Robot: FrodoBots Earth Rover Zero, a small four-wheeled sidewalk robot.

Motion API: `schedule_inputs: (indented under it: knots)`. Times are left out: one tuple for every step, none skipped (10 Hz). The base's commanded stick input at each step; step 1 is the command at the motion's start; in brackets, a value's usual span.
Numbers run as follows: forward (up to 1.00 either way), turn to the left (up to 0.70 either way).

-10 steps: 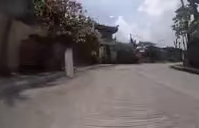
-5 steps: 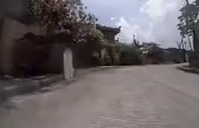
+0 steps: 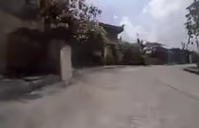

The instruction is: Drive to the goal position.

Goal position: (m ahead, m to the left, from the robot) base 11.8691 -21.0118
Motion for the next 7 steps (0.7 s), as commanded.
schedule_inputs:
  knots:
    - [1.0,-0.4]
    - [1.0,-0.4]
    - [1.0,-0.4]
    - [1.0,-0.4]
    - [1.0,-0.4]
    - [1.0,-0.4]
    - [1.0,-0.4]
